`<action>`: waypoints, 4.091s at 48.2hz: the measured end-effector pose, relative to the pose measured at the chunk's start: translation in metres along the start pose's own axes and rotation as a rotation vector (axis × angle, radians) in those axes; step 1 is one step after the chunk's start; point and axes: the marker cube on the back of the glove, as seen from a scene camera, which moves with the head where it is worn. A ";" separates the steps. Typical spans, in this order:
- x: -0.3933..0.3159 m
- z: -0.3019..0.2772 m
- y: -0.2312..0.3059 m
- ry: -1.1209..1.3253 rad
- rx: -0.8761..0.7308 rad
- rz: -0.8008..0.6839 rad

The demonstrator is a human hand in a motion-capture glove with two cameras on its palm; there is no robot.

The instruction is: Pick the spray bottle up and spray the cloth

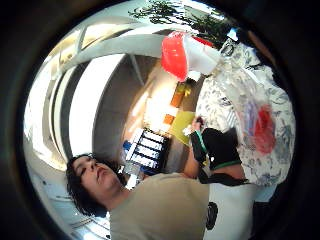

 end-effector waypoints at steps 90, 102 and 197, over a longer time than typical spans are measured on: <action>-0.064 0.042 -0.184 0.283 -0.914 0.449; 0.003 0.101 -0.183 0.413 -1.097 0.823; -0.073 0.341 -0.305 -0.333 -0.441 -0.190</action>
